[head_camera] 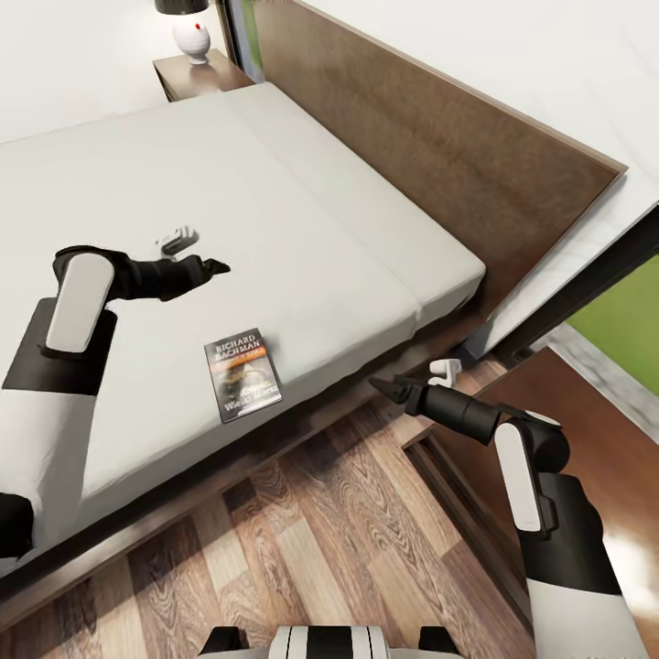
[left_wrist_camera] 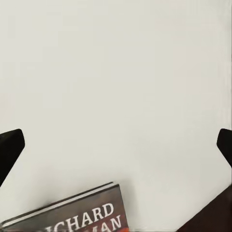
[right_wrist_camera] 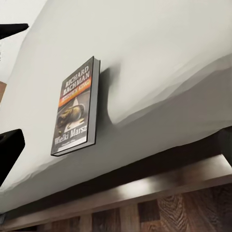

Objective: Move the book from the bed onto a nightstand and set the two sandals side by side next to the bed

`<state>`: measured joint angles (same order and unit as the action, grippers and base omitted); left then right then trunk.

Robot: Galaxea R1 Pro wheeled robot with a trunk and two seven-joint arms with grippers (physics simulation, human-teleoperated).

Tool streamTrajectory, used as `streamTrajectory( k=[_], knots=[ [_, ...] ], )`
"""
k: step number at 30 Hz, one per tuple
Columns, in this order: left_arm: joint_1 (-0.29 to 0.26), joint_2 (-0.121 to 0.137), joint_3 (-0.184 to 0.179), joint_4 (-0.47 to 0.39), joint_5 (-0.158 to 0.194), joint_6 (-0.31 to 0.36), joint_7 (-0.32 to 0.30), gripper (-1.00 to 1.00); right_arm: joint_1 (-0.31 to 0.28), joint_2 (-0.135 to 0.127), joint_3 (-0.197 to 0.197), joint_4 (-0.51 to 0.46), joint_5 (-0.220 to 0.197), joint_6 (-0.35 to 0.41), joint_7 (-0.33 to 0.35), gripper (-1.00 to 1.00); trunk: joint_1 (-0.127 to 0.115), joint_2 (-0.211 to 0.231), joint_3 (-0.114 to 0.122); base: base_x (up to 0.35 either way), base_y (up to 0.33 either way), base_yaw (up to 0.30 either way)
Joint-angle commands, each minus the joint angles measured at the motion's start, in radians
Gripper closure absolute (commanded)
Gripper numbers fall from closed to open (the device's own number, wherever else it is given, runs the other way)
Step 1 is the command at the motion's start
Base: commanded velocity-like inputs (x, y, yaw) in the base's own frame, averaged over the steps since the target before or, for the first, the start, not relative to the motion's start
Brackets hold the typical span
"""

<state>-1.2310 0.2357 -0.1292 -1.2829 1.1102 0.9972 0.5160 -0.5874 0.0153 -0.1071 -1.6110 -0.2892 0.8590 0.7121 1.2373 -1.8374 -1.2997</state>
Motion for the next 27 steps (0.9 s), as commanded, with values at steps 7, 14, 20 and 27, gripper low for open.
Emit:
streamTrajectory(
  k=[7, 14, 20, 27],
  knots=[
    [0.135, 0.062, 0.068, -0.190, 0.128, 0.009, 0.040, -1.00, -0.002, 0.020, -0.005, 0.006, -0.029, 0.024, 0.003, -1.00, 0.000, 0.000, 0.009, 0.000, 0.000, 0.000],
    [0.236, 0.114, 0.148, -0.282, 0.226, 0.010, 0.103, -1.00, -0.003, 0.039, -0.007, 0.032, -0.069, 0.031, 0.001, -1.00, 0.000, 0.000, 0.020, 0.000, 0.000, 0.000],
    [0.338, 0.138, 0.218, -0.317, 0.288, 0.013, 0.121, -1.00, -0.009, 0.051, -0.007, 0.149, -0.090, 0.033, 0.001, -1.00, 0.000, 0.000, 0.030, 0.000, 0.000, 0.000],
    [0.411, 0.140, 0.271, -0.324, 0.358, 0.015, 0.072, -1.00, -0.027, 0.076, -0.080, 0.288, -0.111, 0.024, -0.047, -1.00, 0.011, -0.021, 0.032, 0.000, 0.000, 0.000]
  ],
)
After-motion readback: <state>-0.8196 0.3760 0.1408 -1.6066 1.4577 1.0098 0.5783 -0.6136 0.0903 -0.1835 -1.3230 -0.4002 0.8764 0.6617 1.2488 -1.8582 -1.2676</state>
